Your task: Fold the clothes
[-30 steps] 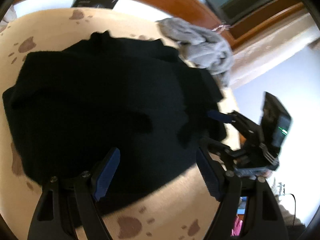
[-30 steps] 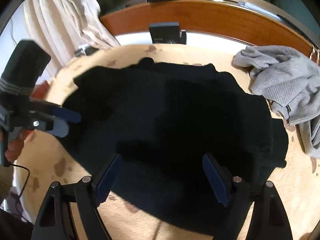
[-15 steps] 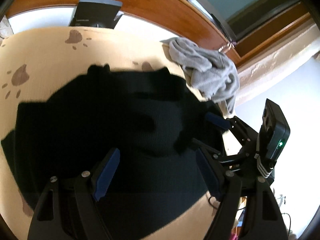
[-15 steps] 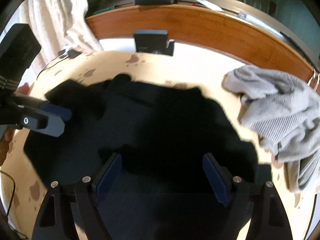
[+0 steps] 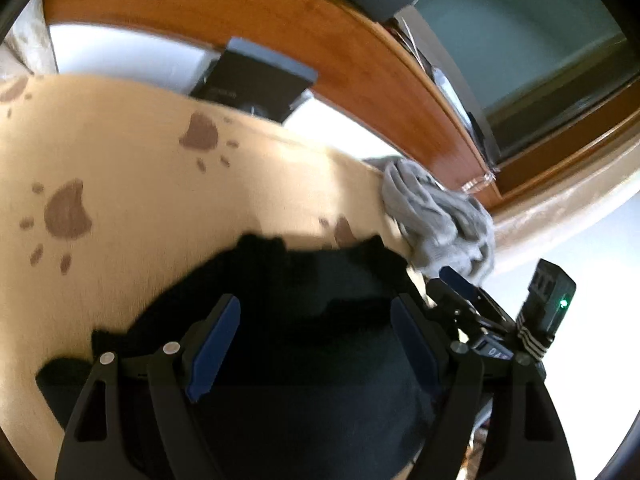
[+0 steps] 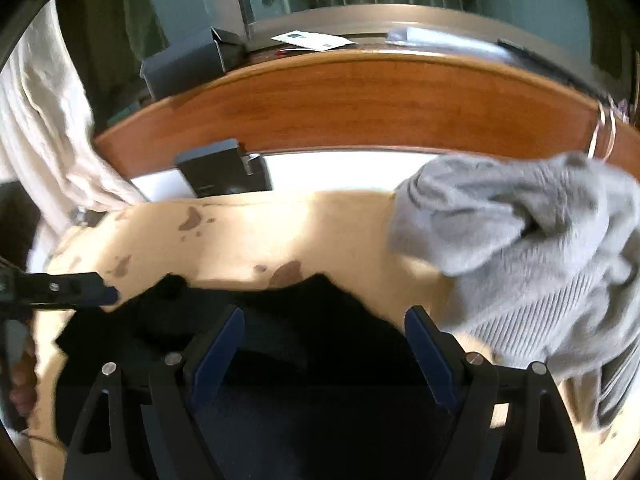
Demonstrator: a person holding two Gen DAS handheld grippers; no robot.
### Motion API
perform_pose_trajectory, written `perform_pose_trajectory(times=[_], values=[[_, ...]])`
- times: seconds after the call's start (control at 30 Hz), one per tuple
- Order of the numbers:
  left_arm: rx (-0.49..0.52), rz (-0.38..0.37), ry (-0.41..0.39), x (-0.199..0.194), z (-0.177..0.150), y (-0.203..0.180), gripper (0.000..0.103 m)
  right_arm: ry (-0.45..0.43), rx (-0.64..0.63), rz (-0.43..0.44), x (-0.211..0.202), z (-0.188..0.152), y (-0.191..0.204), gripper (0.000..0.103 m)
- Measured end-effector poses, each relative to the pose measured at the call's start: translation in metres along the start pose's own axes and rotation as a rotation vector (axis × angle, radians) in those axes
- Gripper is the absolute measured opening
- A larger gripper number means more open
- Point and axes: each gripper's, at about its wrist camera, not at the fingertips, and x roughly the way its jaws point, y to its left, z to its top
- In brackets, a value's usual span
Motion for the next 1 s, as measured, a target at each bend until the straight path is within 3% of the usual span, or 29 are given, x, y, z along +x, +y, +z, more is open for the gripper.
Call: perform_pose_trajectory(times=[0.1,0.3,0.4,0.57,0.77,0.9,1.0], values=[[0.047,-0.030,0.054,-0.004,-0.023,-0.005,0.081,0.014,-0.036,0.054,-0.017,-0.017,0.006,0.085],[0.166,-0.106,0.189,-0.013,-0.077,-0.031,0.081,0.088,-0.127,0.262,-0.061,-0.068,0.035,0.085],[0.229,-0.104,0.229,-0.018,-0.100,-0.043,0.081,0.129,-0.164,0.282,-0.073,-0.093,0.042,0.085],[0.274,-0.018,0.280,-0.005,-0.119,-0.044,0.081,0.213,-0.203,0.172,-0.063,-0.114,0.039,0.085],[0.241,0.019,0.235,0.004,-0.099,-0.040,0.081,0.227,-0.304,0.012,-0.036,-0.100,0.044,0.085],[0.287,0.109,0.163,0.003,-0.084,-0.051,0.081,0.220,-0.323,-0.009,-0.021,-0.085,0.047,0.085],[0.279,0.105,0.148,0.006,-0.073,-0.050,0.081,0.187,-0.300,-0.014,-0.017,-0.069,0.047,0.085]])
